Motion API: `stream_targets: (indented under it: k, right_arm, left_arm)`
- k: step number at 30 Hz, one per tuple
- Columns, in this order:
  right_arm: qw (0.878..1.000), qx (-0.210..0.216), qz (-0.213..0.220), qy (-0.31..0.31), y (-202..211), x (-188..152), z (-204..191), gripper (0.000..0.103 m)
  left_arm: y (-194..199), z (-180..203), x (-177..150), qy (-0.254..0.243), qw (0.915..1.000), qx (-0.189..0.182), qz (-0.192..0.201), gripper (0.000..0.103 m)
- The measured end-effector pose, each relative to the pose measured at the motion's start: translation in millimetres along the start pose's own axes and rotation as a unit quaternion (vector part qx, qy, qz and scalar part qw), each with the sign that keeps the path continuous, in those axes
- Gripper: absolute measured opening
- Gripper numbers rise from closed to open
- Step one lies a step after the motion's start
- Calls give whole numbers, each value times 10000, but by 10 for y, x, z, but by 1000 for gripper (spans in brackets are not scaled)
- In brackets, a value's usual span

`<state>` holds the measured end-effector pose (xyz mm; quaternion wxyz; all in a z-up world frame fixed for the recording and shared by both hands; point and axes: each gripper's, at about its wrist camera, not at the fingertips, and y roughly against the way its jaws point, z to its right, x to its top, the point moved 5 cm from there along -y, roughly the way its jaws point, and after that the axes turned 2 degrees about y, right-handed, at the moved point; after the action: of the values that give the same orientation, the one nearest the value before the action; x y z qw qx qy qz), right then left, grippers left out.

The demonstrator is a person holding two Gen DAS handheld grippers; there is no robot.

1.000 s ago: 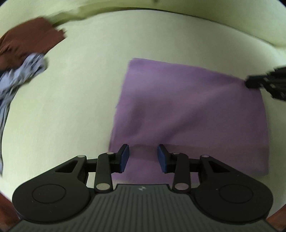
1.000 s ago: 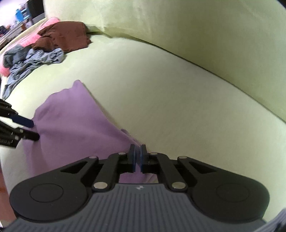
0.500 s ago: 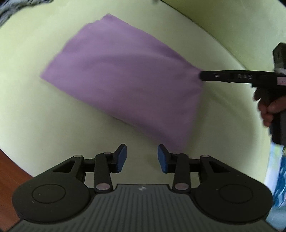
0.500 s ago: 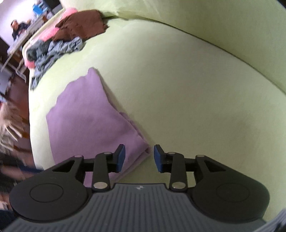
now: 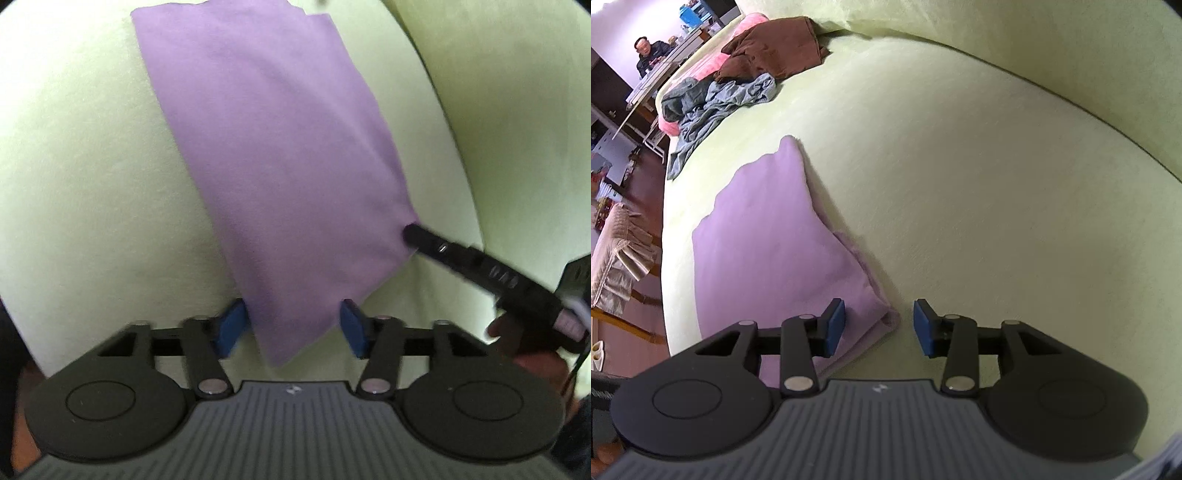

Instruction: Fold clothes

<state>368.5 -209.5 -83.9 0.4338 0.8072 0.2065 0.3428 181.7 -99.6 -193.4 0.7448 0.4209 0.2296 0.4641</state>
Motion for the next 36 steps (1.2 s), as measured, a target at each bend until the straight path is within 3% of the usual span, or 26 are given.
stream_targets:
  k: [2, 7, 9, 11, 14, 22, 30, 32, 36]
  right_arm:
    - [9999, 125, 14, -27, -18, 10, 18, 41]
    - [9992, 379, -98, -25, -82, 69, 9, 43]
    - [9984, 484, -273, 111, -97, 68, -16, 37]
    - [9977, 516, -385, 190, -104, 51, -18, 14]
    - [9969, 643, -424, 128, -78, 31, -8, 11]
    - [9979, 444, -471, -98, 79, -90, 37, 10]
    - [9921, 163, -179, -1231, 347, -618, 115, 10]
    - [9865, 50, -54, -1639, 439, -855, 40, 10]
    - [9705, -211, 124, -2400, 547, -1328, -193, 10]
  left_arm:
    - [8, -44, -1, -10, 10000, 8, 38, 15]
    - [37, -57, 4, -132, 9999, -28, -3, 14]
    - [61, -56, -11, -186, 9998, -20, -5, 14]
    - [73, -61, -14, -178, 9998, -27, -22, 14]
    - [94, -47, -27, -215, 9998, -7, -19, 14]
    - [101, 25, -178, -406, 9988, -16, -263, 14]
    - [151, -58, -219, -1134, 9899, 84, -851, 15]
    - [186, -97, -217, -1304, 9869, 120, -943, 15]
    - [303, -262, -173, -1926, 9726, 294, -1267, 15]
